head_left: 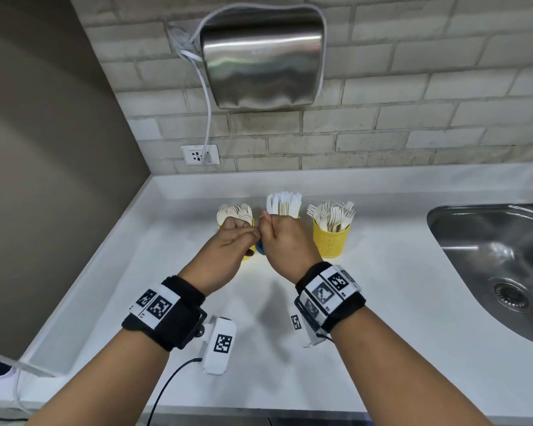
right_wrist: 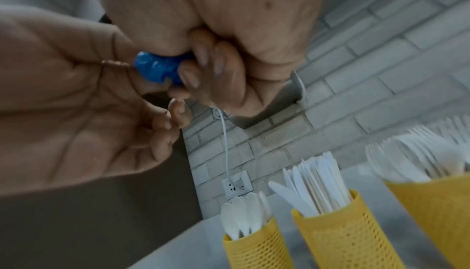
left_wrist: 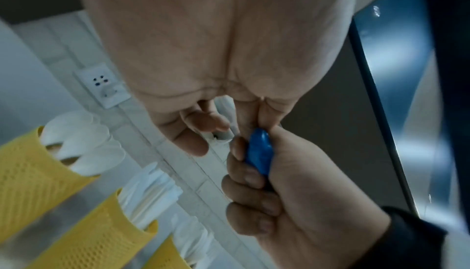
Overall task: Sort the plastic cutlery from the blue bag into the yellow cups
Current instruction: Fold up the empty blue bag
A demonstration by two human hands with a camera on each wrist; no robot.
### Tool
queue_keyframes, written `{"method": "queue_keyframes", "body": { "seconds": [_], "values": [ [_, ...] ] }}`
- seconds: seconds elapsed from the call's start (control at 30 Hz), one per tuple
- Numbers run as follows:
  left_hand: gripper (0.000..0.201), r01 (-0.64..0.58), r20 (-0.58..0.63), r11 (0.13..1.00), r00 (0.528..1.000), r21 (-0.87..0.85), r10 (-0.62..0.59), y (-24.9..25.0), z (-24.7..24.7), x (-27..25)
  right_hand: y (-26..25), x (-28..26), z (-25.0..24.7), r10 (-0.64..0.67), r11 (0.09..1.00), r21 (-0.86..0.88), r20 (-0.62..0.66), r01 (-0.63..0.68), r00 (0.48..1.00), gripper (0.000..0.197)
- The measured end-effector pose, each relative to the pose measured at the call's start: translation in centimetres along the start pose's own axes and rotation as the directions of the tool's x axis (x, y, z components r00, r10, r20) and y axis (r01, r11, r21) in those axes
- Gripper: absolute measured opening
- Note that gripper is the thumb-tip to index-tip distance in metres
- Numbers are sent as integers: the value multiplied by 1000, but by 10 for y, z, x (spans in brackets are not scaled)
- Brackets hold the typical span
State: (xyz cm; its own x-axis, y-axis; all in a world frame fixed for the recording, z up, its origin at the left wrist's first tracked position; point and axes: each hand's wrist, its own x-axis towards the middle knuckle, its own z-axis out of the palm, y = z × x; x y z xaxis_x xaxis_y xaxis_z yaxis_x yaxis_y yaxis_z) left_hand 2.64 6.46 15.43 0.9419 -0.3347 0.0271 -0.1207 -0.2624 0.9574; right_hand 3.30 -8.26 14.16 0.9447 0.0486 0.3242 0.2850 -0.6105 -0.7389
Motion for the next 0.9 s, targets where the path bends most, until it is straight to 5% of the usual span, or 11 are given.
{"method": "queue_keyframes", "body": {
  "seconds": [0.17,0.4,0.67,0.9],
  "values": [
    [28,-144,82,952,989,269,126,-13,-7,-3,2,-3,-4,184,950,214,204,-227,962,55],
    [21,-225,-17,925,970,307,242,-12,-8,-1,0,-14,-1,197,911,341,136,-232,971,41],
    [14,-157,-146,945,968,288,205,-3,-6,-5,0,-18,1,279,881,370,96,-295,955,36],
    [13,-39,-171,951,981,306,95,-2,-10,-8,4,-24,-3,134,934,305,190,-188,973,42]
  ]
}}
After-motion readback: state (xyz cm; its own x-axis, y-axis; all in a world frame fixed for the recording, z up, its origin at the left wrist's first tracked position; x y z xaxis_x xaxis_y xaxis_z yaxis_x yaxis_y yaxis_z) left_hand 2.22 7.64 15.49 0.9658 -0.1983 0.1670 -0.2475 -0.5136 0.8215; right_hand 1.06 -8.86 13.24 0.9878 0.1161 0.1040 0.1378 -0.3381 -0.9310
